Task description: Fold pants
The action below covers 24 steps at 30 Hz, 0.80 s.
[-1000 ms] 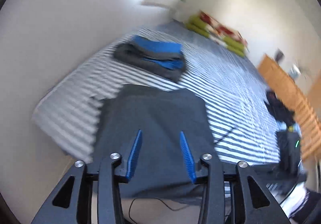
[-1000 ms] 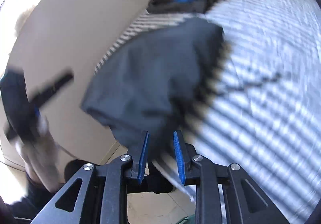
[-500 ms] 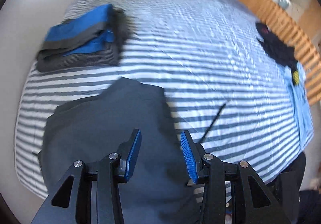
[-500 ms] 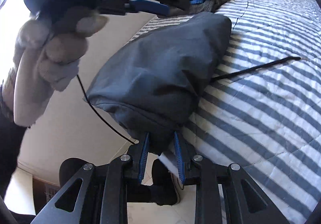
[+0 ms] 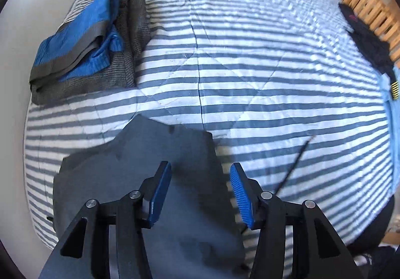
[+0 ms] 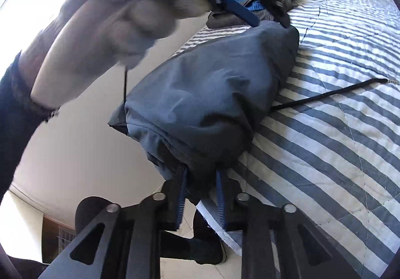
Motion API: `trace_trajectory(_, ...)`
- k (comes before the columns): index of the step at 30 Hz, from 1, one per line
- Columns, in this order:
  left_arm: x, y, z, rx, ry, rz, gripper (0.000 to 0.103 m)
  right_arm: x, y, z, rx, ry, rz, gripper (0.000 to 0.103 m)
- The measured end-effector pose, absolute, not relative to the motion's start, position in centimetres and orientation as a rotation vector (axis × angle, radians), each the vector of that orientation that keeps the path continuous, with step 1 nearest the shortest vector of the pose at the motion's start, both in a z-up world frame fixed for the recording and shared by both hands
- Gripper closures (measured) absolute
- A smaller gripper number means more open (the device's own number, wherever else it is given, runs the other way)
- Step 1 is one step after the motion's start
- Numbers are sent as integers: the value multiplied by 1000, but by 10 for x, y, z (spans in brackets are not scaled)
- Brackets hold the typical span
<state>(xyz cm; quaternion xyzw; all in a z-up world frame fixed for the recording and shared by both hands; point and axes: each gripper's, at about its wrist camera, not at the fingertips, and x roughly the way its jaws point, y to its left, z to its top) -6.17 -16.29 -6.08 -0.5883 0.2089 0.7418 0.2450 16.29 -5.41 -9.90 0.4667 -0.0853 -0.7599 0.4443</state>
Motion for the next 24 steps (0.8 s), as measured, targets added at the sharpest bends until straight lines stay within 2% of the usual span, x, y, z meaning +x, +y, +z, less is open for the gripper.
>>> trace_trajectory(8, -74, -161, -103, -1724, 624, 1996, 49, 180, -50, -94, 1102, -182, -1907, 94)
trace_trajectory(17, -83, -159, -107, -1718, 598, 1964, 42, 217, -39, -94, 1034, -50, -1972, 97)
trace_trajectory(19, -84, -159, -107, -1707, 594, 1971, 38, 219, -35, -92, 1029, -46, -1946, 103)
trace_trajectory(22, -84, -159, -105, -1694, 595, 1974, 37, 233, -33, -87, 973, 49, -1970, 103)
trace_trajectory(24, -85, -160, -104, -1694, 593, 1972, 37, 226, -24, -83, 976, 21, -2018, 103)
